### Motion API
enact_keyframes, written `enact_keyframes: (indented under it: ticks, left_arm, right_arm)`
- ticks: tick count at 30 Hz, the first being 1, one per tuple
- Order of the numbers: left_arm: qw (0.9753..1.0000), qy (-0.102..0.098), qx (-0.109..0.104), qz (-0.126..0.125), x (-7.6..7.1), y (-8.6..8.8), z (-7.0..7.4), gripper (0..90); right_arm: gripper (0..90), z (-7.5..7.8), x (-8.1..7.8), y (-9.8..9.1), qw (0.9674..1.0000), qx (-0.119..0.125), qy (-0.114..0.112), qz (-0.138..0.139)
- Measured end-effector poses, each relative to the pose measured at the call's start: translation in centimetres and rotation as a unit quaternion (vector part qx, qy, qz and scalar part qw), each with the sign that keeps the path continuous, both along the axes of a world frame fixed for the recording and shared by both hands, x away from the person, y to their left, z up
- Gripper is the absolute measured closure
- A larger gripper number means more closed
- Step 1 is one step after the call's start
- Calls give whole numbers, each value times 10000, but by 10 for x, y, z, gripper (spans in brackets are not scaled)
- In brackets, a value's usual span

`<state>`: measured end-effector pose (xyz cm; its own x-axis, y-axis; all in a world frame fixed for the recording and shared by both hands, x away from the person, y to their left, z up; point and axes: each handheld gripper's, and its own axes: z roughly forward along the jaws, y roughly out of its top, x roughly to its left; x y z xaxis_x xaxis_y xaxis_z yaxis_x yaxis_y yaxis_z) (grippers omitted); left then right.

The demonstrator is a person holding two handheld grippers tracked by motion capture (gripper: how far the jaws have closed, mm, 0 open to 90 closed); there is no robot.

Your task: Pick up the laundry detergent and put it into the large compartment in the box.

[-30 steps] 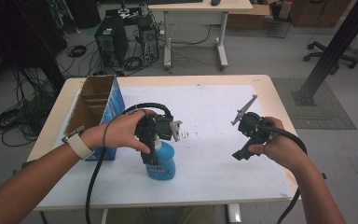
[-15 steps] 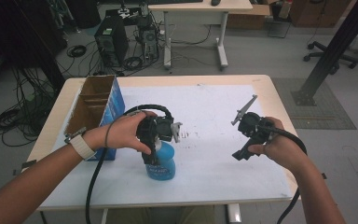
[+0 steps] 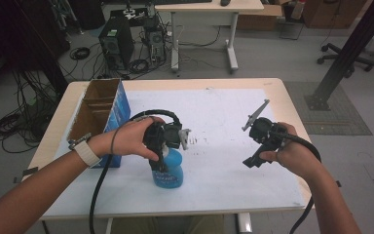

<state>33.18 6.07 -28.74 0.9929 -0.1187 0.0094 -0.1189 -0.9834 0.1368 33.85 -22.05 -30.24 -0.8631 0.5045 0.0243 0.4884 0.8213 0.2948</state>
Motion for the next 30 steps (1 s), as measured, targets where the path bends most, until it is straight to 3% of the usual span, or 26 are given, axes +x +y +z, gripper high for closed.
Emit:
enact_keyframes:
  ticks: [17, 30]
  left_arm:
    - [9997, 215, -54, -52, -2, 2, 2, 359]
    - [9998, 199, -14, 38, -2, 2, 2, 369]
  right_arm:
    - [84, 0, 0, 0, 10000, -1, 4, -1]
    - [89, -1, -1, 0, 10000, 1, 9, 12]
